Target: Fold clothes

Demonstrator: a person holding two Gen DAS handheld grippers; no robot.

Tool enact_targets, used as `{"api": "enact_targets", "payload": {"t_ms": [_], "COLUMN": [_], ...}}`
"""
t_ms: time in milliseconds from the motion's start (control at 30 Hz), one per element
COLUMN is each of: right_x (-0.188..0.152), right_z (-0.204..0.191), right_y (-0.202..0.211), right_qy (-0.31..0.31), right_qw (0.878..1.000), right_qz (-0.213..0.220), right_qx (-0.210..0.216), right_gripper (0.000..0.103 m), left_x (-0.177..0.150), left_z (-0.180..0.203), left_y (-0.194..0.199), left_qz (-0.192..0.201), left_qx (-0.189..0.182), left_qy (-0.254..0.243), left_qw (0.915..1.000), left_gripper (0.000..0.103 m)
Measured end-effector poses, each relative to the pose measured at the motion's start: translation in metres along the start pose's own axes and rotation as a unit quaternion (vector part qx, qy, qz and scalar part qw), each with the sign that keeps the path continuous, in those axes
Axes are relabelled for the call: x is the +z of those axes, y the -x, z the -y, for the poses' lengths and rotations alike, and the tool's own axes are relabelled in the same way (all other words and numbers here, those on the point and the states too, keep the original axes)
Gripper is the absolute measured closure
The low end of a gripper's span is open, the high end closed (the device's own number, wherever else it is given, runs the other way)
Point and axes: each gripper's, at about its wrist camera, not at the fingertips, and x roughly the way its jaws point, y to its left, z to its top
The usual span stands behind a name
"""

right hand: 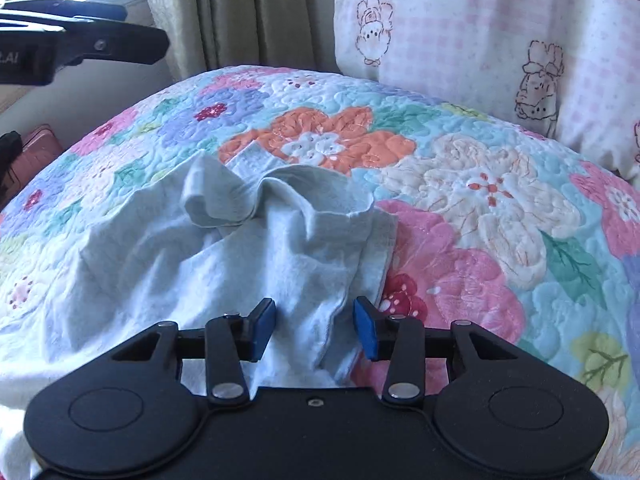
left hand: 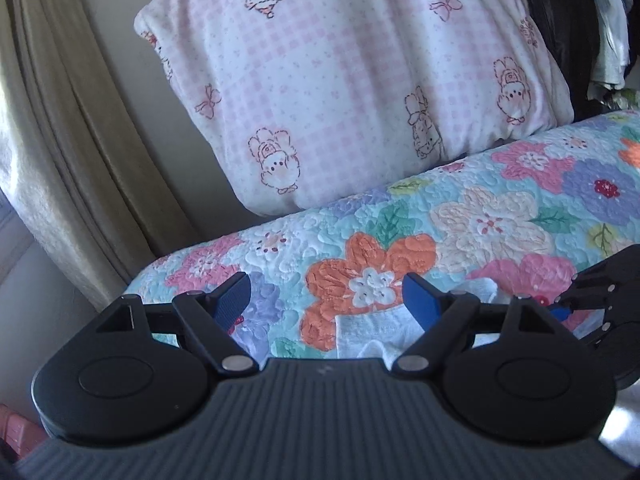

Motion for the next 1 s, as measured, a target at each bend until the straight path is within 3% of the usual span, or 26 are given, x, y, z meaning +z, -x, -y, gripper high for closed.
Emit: {"api": "enact_targets", "payload": {"t_ms": [67,133,167,233,300,433,467,533,600,700,767,833,900,1000], "right_x": [0.002,0.004,0.005,0.008,0.010,0.016,0.017,0.023,0.028,0.034,0.038,0.043,0.049,0.052], "right_z": [0.005,0.009,0.010,0.010,0.006,0.006,0.007,0.017,0.027,0.032,0.024,0.021,0.025,0.024], "right_y": [0.000,-0.001,-0.004,-0.007,-0.005,-0.006,-0.006,-0.009,-0.012,-0.021,-0.021,-0.017,-0.017,-0.022], "right_qy": [-0.023,-0.033,-0.034,-0.025,-0.013,-0.008,-0.008,-0.024,-0.041,-0.036,0.007,0.022,0.008,0.017], "right_qw": [1.000,0.999,0.999,0.999,0.999,0.999,0.999,0.999,0.998,0.998,0.998,0.995,0.994,0.985], "right_qz": [0.012,0.018,0.019,0.020,0.030,0.042,0.044,0.042,0.044,0.043,0.061,0.085,0.085,0.081], "right_qx": [0.010,0.026,0.030,0.027,0.003,-0.020,-0.025,-0.021,-0.018,-0.009,-0.028,-0.049,-0.069,-0.150], "right_gripper": [0.057,0.069,0.072,0.091,0.097,0.094,0.087,0.063,0.058,0.058,0.094,0.094,0.096,0.096], "left_x": [-0.015,-0.038,-0.050,-0.074,-0.094,-0.103,-0.100,-0.093,-0.087,-0.077,-0.072,-0.067,-0.065,-0.071], "left_z": [-0.012,-0.014,-0.011,-0.001,0.009,0.005,0.001,-0.004,-0.003,0.000,0.002,-0.004,-0.017,-0.030], "left_y": [-0.008,-0.019,-0.023,-0.033,-0.042,-0.059,-0.062,-0.064,-0.070,-0.086,-0.090,-0.093,-0.098,-0.106], "left_qz": [-0.029,-0.065,-0.077,-0.098,-0.112,-0.111,-0.104,-0.090,-0.085,-0.103,-0.096,-0.093,-0.105,-0.153], "left_qx": [-0.043,-0.083,-0.086,-0.072,-0.045,0.010,0.026,0.043,0.035,0.008,0.050,0.087,0.140,0.219], "left_qy": [0.019,0.013,0.002,-0.024,-0.044,0.014,0.036,0.053,0.058,0.071,0.072,0.095,0.124,0.113], "left_qw": [0.9985,0.9943,0.9933,0.9923,0.9917,0.9936,0.9935,0.9936,0.9941,0.9921,0.9916,0.9872,0.9767,0.9571], "left_gripper": [0.020,0.020,0.020,0.020,0.020,0.018,0.018,0.020,0.020,0.020,0.036,0.043,0.043,0.039]}}
